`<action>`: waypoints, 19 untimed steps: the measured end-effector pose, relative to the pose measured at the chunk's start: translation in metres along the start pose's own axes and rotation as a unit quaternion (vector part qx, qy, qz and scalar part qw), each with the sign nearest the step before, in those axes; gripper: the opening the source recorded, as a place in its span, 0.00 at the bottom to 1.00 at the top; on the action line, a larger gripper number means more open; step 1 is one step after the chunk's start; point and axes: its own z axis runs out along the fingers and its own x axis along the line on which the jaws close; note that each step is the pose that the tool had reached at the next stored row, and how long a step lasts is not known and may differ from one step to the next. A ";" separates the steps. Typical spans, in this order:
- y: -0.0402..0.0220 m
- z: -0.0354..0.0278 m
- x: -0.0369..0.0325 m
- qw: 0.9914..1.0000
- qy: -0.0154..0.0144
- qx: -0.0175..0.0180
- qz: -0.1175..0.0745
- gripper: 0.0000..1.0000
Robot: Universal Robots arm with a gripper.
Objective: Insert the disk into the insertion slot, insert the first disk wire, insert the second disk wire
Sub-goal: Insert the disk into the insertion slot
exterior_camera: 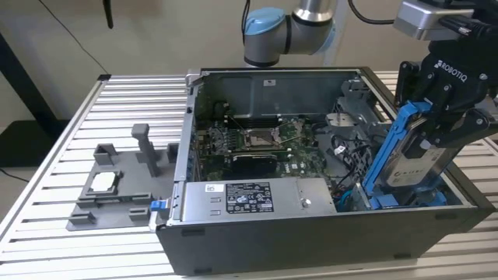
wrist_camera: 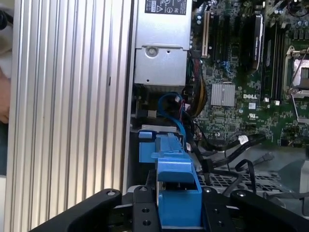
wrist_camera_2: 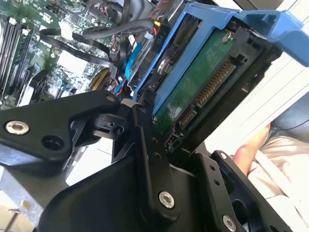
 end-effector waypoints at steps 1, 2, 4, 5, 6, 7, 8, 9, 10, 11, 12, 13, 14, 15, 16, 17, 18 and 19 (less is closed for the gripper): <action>-0.0001 0.0011 0.0000 1.000 -0.001 0.000 0.001 0.33; -0.0003 0.0022 -0.0001 1.000 -0.001 0.000 0.002 0.33; -0.0004 0.0043 -0.0002 1.000 -0.002 -0.001 0.004 0.33; -0.0005 0.0054 -0.0002 1.000 -0.002 -0.001 0.005 0.33; -0.0006 0.0065 -0.0003 1.000 -0.002 -0.002 0.006 0.33; -0.0007 0.0077 -0.0003 1.000 -0.002 -0.002 0.007 0.33; -0.0008 0.0089 -0.0004 1.000 -0.002 -0.003 0.007 0.33; -0.0009 0.0105 -0.0005 1.000 -0.002 -0.003 0.008 0.33; -0.0009 0.0123 -0.0005 1.000 -0.002 -0.003 0.008 0.33; -0.0010 0.0141 -0.0006 1.000 -0.002 -0.004 0.008 0.33; -0.0012 0.0159 -0.0007 1.000 -0.002 -0.004 0.008 0.33; -0.0013 0.0177 -0.0007 1.000 -0.002 -0.004 0.009 0.33; -0.0014 0.0197 -0.0008 1.000 -0.002 -0.004 0.009 0.33; -0.0015 0.0213 -0.0009 1.000 -0.002 -0.004 0.009 0.33; -0.0016 0.0231 -0.0009 1.000 -0.002 -0.004 0.009 0.33; -0.0017 0.0249 -0.0010 1.000 -0.002 -0.004 0.009 0.33; -0.0018 0.0265 -0.0011 1.000 -0.002 -0.004 0.009 0.33; -0.0018 0.0273 -0.0011 1.000 -0.002 -0.004 0.009 0.33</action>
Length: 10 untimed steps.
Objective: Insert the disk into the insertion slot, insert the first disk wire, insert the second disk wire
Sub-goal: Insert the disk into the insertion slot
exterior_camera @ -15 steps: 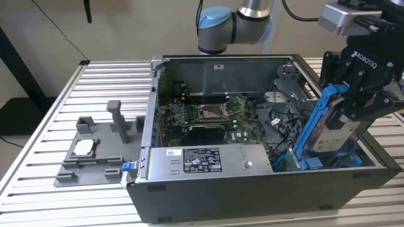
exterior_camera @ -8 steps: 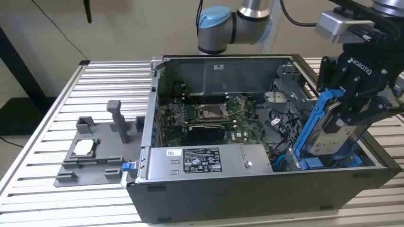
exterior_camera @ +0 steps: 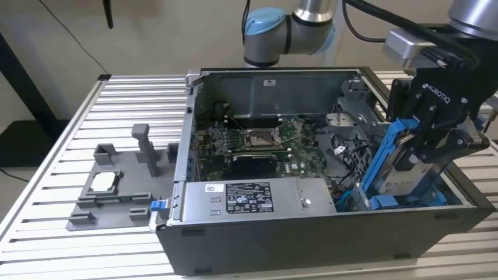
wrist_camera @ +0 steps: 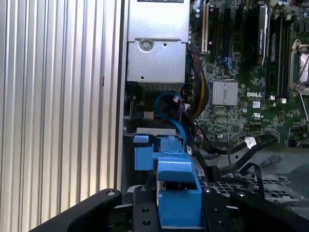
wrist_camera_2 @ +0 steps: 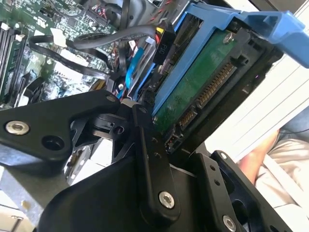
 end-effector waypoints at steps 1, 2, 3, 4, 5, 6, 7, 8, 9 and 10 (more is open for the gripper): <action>0.0000 0.0005 0.0000 1.000 0.000 0.000 0.000 0.33; 0.0000 0.0005 0.0000 1.000 0.000 0.000 0.000 0.33; 0.0000 0.0005 0.0000 1.000 0.000 0.000 0.000 0.33; 0.0000 0.0006 0.0000 1.000 0.000 0.000 0.000 0.33; -0.0001 0.0006 0.0000 1.000 0.000 0.000 0.000 0.33; 0.0000 0.0006 0.0000 1.000 0.000 0.000 0.000 0.33; 0.0000 0.0007 0.0000 1.000 0.000 0.000 0.000 0.33; 0.0000 0.0007 0.0000 1.000 0.000 0.000 0.000 0.33; 0.0000 0.0006 0.0000 1.000 0.000 0.000 0.000 0.34; 0.0000 0.0006 0.0000 1.000 0.000 0.000 0.000 0.34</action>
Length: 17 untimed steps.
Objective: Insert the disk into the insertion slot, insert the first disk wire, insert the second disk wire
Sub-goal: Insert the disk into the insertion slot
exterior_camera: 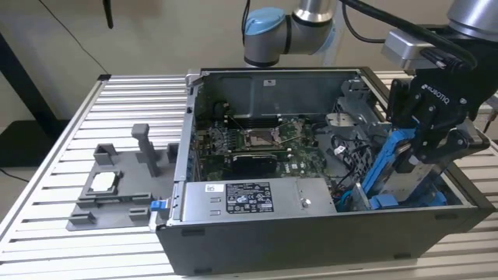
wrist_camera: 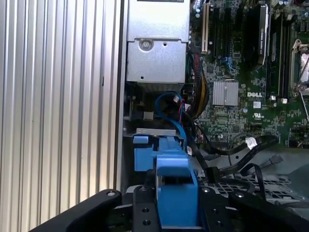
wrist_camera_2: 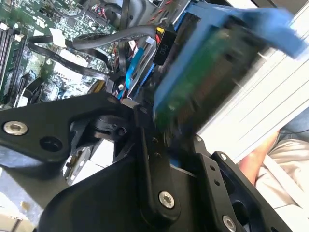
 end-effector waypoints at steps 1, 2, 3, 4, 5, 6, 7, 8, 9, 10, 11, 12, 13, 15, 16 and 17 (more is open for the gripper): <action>0.0000 0.0000 0.0000 1.000 0.000 0.000 0.000 0.40; 0.0000 0.0000 0.0000 1.000 0.000 0.000 0.000 0.40; 0.0000 0.0000 0.0000 1.000 0.000 0.000 0.000 0.47; -0.0001 0.0000 0.0000 1.000 0.000 0.000 0.000 0.47; -0.0001 0.0000 0.0000 1.000 0.000 0.000 0.000 0.47; -0.0001 0.0000 0.0000 1.000 0.000 0.000 0.000 0.47; -0.0001 0.0000 0.0000 1.000 0.000 0.000 0.000 0.47; -0.0001 0.0000 0.0000 1.000 0.000 0.000 0.000 0.47; -0.0001 0.0000 0.0000 1.000 0.000 0.000 0.000 0.47; -0.0001 0.0000 0.0000 1.000 0.000 0.000 0.000 0.47; -0.0001 0.0000 0.0000 1.000 0.000 0.000 0.000 0.45; -0.0001 0.0000 0.0000 1.000 0.000 0.000 0.000 0.38; -0.0001 0.0000 0.0000 1.000 0.000 0.000 0.000 0.38; -0.0001 0.0000 0.0000 1.000 0.000 0.000 0.000 0.32; -0.0001 0.0000 0.0000 1.000 0.000 0.000 0.000 0.32; -0.0001 0.0000 0.0000 1.000 0.000 0.000 0.000 0.32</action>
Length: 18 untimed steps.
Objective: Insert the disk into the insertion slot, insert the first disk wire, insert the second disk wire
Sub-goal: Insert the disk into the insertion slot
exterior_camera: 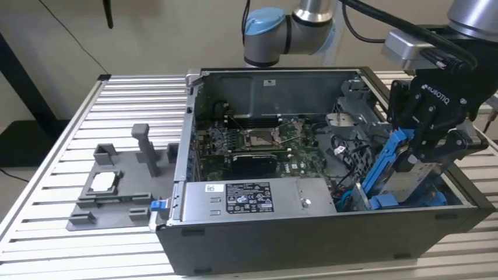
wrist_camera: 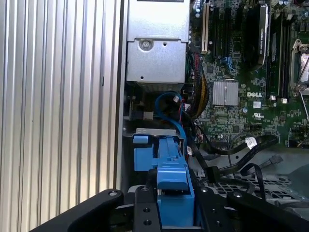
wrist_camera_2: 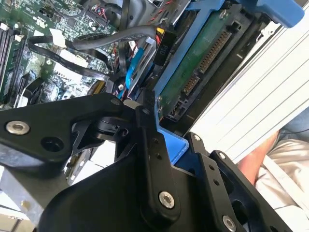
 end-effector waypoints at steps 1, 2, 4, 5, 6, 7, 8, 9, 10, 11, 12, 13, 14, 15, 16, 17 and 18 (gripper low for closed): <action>0.0000 0.0000 0.0000 1.000 0.000 0.000 0.000 0.32; 0.0000 0.0000 0.0000 1.000 0.000 0.000 0.000 0.32; 0.0000 0.0000 0.0000 1.000 0.000 0.000 0.000 0.32; 0.0000 0.0000 0.0000 1.000 0.000 0.000 0.000 0.32; 0.0000 0.0000 0.0000 1.000 0.000 0.000 0.000 0.32; 0.0000 0.0000 0.0000 1.000 0.000 0.000 0.000 0.32; 0.0000 0.0000 0.0000 1.000 0.000 0.000 0.000 0.33; 0.0000 0.0000 0.0000 1.000 0.000 0.000 0.000 0.33; 0.0000 0.0000 0.0000 1.000 0.000 0.000 0.000 0.33; 0.0000 0.0000 0.0000 1.000 0.000 0.000 0.000 0.40; 0.0000 0.0000 0.0000 1.000 0.000 0.000 0.000 0.40; 0.0000 0.0000 0.0000 1.000 0.000 0.000 0.000 0.40; 0.0000 0.0000 0.0000 1.000 -0.001 0.000 0.000 0.40; 0.0000 0.0001 -0.0004 1.000 -0.003 0.000 0.000 0.40; 0.0000 0.0002 -0.0008 1.000 -0.007 0.000 0.000 0.40; 0.0000 0.0002 -0.0010 1.000 -0.011 0.000 0.000 0.40; 0.0000 0.0002 -0.0010 1.000 -0.014 0.000 0.000 0.40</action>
